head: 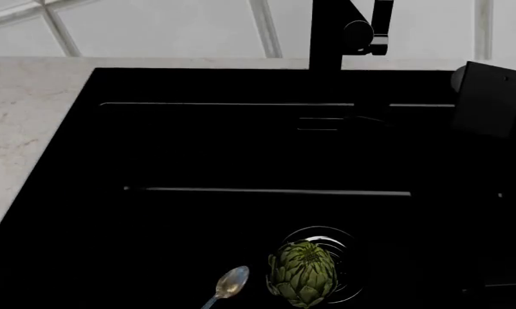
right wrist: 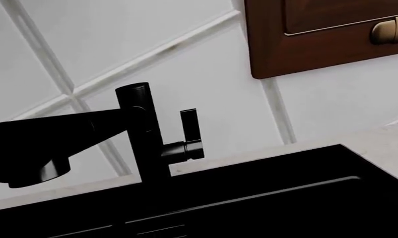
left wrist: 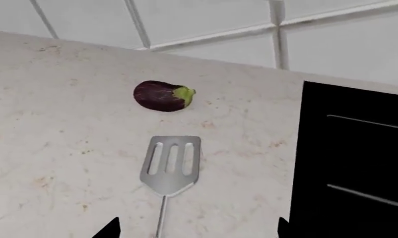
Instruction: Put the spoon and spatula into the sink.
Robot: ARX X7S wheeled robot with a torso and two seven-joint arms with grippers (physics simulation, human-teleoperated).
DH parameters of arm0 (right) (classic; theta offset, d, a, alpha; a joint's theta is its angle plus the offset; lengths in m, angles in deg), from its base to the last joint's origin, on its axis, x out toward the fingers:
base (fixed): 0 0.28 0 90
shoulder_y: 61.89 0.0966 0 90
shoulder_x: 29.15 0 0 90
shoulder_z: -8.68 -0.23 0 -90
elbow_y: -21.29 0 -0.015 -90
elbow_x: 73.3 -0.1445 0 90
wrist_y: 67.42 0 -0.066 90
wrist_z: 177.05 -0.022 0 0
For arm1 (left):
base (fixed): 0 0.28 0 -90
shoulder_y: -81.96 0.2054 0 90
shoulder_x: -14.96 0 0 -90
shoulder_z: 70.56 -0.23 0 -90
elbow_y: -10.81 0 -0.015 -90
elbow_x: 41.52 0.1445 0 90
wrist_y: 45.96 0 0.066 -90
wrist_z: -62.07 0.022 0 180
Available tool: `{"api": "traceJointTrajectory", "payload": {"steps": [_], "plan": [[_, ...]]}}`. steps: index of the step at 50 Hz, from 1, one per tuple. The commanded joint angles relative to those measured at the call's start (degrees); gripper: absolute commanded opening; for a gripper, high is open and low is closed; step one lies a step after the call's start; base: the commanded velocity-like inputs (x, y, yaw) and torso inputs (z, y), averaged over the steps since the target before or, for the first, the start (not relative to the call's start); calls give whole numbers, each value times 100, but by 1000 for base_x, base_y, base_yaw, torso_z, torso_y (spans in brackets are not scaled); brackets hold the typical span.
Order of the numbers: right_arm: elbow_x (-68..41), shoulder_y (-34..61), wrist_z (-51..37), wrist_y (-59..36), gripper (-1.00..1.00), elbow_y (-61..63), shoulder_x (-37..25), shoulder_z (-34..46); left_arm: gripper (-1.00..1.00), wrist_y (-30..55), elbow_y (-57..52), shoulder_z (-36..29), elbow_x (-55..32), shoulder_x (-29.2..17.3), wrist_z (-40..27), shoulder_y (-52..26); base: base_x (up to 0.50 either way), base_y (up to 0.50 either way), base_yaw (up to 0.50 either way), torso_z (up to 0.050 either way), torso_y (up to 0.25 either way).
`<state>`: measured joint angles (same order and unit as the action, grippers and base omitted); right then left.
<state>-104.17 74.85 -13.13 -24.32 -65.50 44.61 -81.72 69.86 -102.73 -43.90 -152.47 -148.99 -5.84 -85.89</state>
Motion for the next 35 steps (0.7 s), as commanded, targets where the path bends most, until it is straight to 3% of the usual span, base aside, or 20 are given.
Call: {"api": "traceJointTrajectory", "payload": {"steps": [1,35], "plan": [[-39,-19,-19,-6,100,30,-22,-9,100,299,170,13,91,-67,-136,-141,0,0,0,0,0],[-109,-11,-104,-40,100,76,-27,70,100,73,756,-115,-130,-369,596,324,0,0,0,0,0]]}}
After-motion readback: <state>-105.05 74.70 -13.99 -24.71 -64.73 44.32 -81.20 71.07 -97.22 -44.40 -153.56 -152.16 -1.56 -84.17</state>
